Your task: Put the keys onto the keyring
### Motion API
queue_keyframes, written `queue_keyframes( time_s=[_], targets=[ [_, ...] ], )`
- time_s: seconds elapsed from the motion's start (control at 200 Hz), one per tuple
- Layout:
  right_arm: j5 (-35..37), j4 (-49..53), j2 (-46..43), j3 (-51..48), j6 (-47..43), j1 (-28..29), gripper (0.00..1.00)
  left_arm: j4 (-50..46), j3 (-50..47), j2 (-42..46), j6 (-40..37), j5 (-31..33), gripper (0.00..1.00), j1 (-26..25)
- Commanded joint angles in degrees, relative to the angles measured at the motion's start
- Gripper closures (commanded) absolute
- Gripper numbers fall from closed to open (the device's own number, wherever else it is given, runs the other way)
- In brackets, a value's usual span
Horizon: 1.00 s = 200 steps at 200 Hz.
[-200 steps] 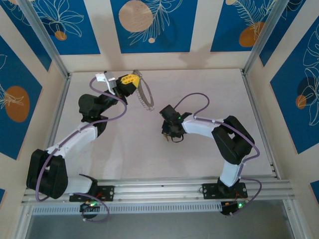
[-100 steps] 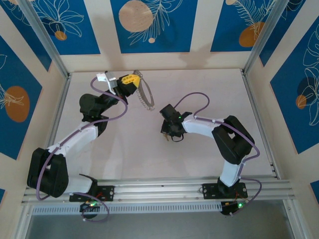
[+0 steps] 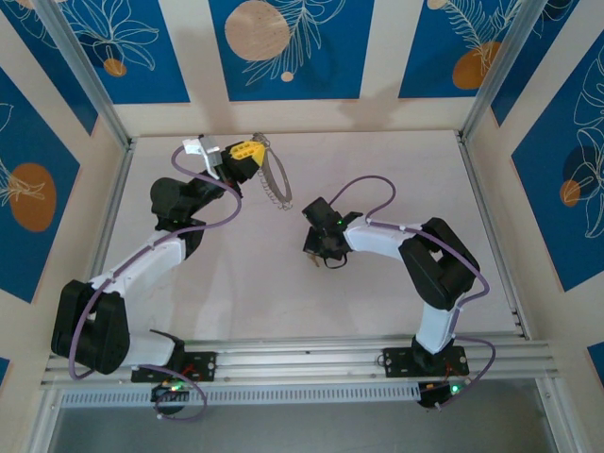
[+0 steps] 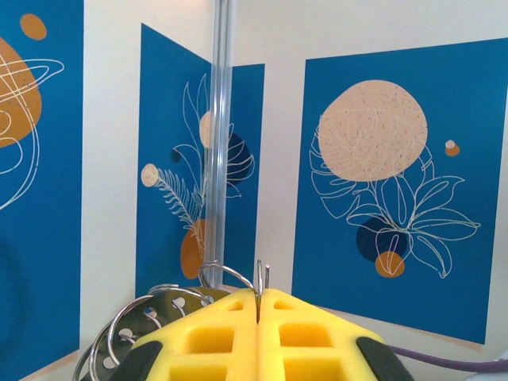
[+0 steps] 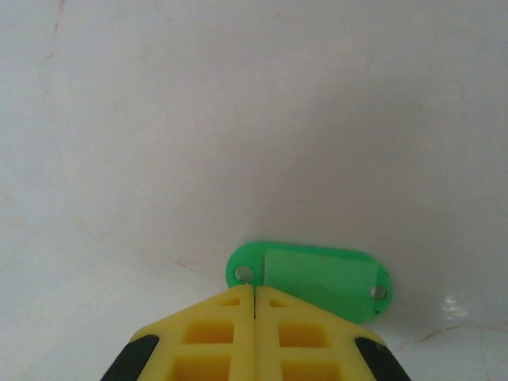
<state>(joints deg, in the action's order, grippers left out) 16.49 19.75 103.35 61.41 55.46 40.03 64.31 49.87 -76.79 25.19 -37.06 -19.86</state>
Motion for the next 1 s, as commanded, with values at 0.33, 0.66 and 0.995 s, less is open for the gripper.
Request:
queue_keyframes(
  time_s=[0.33,0.66,0.995],
  targets=[
    [-3.4,-4.8,-7.6,-4.3,-0.3,-2.7,1.00,3.8,0.6,0.0,0.7,-0.9,1.00,0.7],
    [-5.1,-7.3,-11.8,-7.8,-1.7,-3.9,1.00,3.9,0.9,-0.4,1.3,-1.1,1.00,0.7],
    [-8.9,-16.2,-23.7,-15.2,-6.1,-6.5,1.00,3.5,1.3,-0.6,2.1,-3.1,1.00,0.6]
  ],
)
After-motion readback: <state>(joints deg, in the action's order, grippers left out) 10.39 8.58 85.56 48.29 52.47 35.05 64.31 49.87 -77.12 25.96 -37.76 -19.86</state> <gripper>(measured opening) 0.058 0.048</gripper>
